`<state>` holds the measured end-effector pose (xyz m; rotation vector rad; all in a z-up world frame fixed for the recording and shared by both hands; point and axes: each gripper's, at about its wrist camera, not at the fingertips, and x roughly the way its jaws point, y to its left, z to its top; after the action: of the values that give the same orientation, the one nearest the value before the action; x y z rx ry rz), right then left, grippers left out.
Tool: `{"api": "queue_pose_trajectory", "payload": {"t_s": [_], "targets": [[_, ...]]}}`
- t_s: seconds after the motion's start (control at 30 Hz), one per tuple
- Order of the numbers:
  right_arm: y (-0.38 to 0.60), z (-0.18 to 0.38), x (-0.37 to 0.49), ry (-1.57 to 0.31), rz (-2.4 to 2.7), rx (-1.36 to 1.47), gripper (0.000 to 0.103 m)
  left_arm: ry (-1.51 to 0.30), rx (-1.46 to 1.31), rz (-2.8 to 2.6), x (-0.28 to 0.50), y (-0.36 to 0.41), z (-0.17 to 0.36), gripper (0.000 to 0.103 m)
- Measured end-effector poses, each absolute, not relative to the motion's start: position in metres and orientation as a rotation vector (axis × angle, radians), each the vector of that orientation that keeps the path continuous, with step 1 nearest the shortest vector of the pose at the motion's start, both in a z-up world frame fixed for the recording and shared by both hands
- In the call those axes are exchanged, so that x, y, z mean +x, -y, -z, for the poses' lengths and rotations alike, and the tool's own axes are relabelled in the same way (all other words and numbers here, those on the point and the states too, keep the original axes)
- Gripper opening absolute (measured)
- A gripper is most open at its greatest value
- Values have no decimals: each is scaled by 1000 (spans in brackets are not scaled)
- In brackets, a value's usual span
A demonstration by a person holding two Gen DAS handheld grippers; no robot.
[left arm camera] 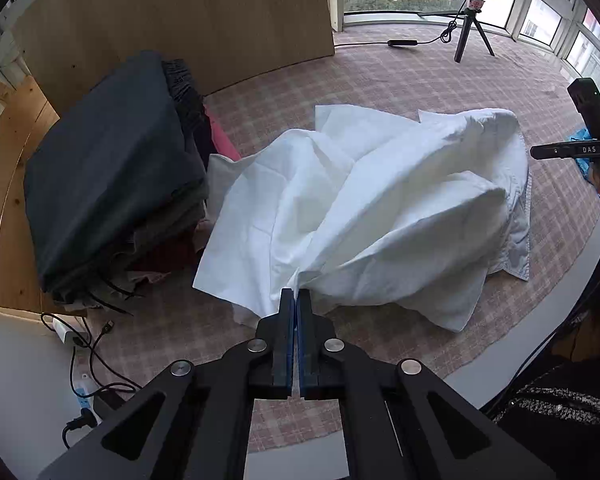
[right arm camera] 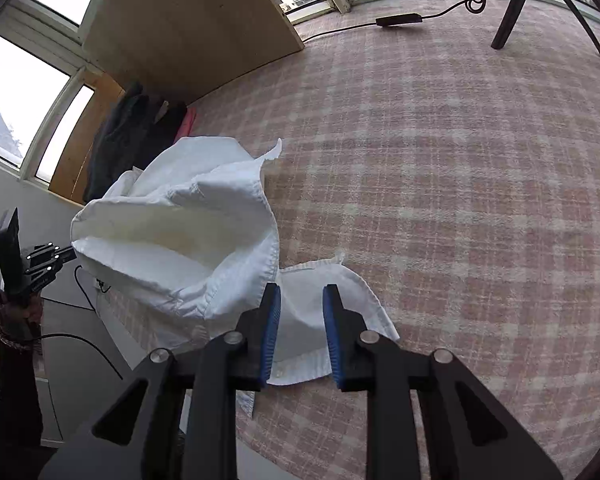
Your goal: Fold clothes
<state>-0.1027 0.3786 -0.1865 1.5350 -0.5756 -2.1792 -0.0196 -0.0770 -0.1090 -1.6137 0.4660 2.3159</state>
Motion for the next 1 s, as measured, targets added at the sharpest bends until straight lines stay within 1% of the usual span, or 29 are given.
{"api": "queue_pose_trajectory", "payload": {"t_s": [0.03, 0.07, 0.1, 0.13, 0.17, 0.33, 0.4, 0.47, 0.5, 0.53, 0.57, 0.63, 0.7, 0.77, 0.83, 0.9, 0.93, 1.0], "targets": [[-375, 188, -105, 594, 2163, 1511, 27, -466, -1618, -2312, -18, 77, 109, 0], [-372, 186, -106, 589, 2167, 1488, 39, -467, -1620, -2308, -17, 77, 109, 0], [-369, 183, -107, 585, 2172, 1464, 47, -470, -1616, -2306, -18, 75, 107, 0], [-367, 182, -109, 577, 2178, 1445, 59, -474, -1611, -2304, -18, 73, 106, 0], [-363, 181, -112, 558, 2191, 1443, 60, -478, -1608, -2301, -18, 72, 105, 0], [-348, 181, -135, 470, 2202, 1539, 60, -490, -1602, -2282, -23, 68, 105, 0], [-351, 188, -136, 500, 2186, 1552, 60, -491, -1598, -2272, -22, 67, 105, 1], [-353, 194, -134, 578, 2135, 1529, 60, -499, -1598, -2269, -21, 68, 107, 1], [-354, 197, -133, 616, 2109, 1516, 58, -504, -1599, -2269, -21, 69, 108, 1], [-354, 198, -132, 646, 2093, 1502, 33, -508, -1599, -2270, -22, 70, 107, 1], [-353, 192, -131, 660, 2097, 1483, 4, -516, -1597, -2274, -21, 70, 106, 1], [-351, 177, -129, 680, 2116, 1433, 2, -528, -1570, -2290, -21, 69, 100, 0], [-352, 128, -126, 642, 2195, 1307, 2, -511, -1527, -2302, -19, 69, 89, 1], [-356, 66, -123, 583, 2295, 1175, 2, -469, -1481, -2314, -18, 68, 76, 0], [-360, -7, -114, 484, 2398, 1018, 2, -446, -1418, -2309, -16, 61, 67, 1], [-358, -72, -104, 342, 2487, 916, 2, -439, -1356, -2299, -13, 48, 62, 1], [-356, -97, -101, 289, 2527, 901, 2, -432, -1323, -2289, -11, 41, 60, 1], [-354, -128, -96, 183, 2597, 885, 2, -419, -1259, -2264, -10, 24, 61, 1]]}}
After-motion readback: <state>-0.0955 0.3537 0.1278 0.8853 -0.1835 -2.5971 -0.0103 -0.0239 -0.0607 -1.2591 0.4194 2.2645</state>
